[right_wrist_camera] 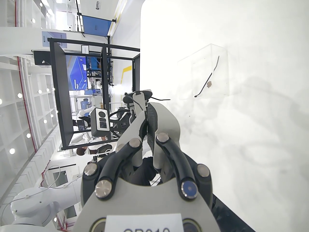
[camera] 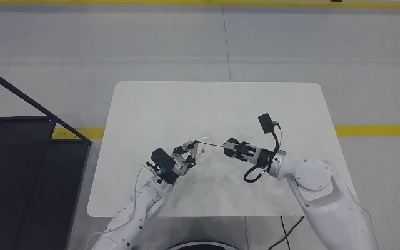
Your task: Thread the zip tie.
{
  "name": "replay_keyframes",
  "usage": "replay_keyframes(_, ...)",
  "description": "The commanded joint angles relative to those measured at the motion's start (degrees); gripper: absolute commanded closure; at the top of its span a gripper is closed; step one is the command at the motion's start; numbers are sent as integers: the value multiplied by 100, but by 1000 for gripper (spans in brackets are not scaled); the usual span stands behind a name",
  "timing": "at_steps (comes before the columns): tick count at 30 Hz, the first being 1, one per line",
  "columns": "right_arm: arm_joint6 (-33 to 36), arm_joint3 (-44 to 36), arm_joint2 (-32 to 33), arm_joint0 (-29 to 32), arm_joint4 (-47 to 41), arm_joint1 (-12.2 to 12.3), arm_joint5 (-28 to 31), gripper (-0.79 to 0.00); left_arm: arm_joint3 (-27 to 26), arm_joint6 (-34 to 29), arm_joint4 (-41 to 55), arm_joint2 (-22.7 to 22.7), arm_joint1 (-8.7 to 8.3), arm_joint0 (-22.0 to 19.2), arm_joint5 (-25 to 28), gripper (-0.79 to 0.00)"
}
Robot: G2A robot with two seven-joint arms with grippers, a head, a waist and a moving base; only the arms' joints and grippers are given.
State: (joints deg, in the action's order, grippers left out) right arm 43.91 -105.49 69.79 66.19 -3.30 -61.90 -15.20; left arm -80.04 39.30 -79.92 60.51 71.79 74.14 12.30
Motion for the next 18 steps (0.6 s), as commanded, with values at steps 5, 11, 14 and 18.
replay_keyframes(5,13,57,-16,-51,-48,-6,-24,0,0,0,0,0,0,0,0,0)
replay_keyframes(11,33,79,-51,-88,-44,-9,-42,0,0,0,0,0,0,0,0,0)
replay_keyframes(14,34,85,-57,-103,-60,-10,-41,0,0,0,0,0,0,0,0,0)
replay_keyframes(18,18,95,-54,-102,-133,-15,-6,0,0,0,0,0,0,0,0,0)
